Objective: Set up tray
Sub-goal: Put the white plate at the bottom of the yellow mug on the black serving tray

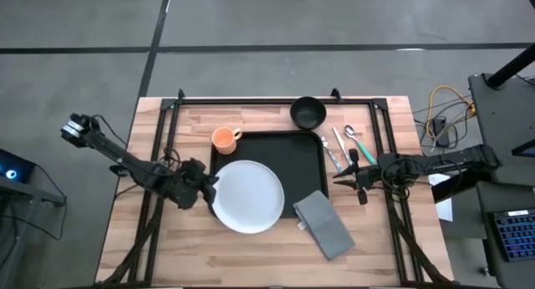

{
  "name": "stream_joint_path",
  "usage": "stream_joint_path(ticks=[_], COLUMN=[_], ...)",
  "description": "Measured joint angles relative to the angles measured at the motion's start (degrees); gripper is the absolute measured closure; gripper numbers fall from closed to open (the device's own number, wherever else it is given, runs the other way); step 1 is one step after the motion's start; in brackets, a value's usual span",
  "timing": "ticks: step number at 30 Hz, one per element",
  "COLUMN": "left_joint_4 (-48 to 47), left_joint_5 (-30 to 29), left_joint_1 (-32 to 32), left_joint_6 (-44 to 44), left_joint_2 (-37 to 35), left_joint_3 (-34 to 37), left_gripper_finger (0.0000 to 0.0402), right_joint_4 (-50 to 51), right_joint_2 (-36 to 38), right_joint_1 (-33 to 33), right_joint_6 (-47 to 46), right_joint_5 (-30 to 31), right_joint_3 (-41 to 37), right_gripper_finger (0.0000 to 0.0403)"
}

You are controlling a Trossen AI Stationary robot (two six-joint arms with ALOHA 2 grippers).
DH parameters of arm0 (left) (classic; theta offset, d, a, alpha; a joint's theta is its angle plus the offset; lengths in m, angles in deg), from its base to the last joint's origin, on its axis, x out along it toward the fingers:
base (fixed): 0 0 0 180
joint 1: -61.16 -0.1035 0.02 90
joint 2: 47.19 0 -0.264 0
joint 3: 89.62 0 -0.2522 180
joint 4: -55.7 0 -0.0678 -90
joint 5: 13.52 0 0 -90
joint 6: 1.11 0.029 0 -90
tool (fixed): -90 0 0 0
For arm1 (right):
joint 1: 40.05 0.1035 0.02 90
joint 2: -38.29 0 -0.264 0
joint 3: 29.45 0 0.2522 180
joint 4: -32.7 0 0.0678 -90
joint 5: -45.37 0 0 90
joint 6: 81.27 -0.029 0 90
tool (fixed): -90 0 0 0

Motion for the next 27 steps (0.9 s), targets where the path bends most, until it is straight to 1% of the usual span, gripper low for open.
stream_joint_path(ticks=[4,11,19,27], left_joint_4=[0.0,-1.2,-6.2,-6.7], left_joint_5=[0.1,-0.3,-2.1,-4.6], left_joint_1=[-0.8,-2.3,-2.8,-3.5], left_joint_6=[-0.2,0.4,0.4,0.4], left_joint_2=[1.8,2.2,2.2,2.2], left_joint_3=[0.1,0.1,0.1,0.1], left_gripper_finger=[0.0401,0.0402,0.0401,0.0401], right_joint_4=[0.0,0.0,0.0,0.0], right_joint_2=[0.0,0.0,0.0,0.0], right_joint_1=[0.0,0.0,0.0,0.0], right_joint_6=[0.0,0.0,-0.1,0.0], right_joint_5=[0.0,0.0,0.0,0.0], right_joint_3=[0.0,0.0,0.0,0.0], right_gripper_finger=[0.0335,0.0335,0.0335,0.0335])
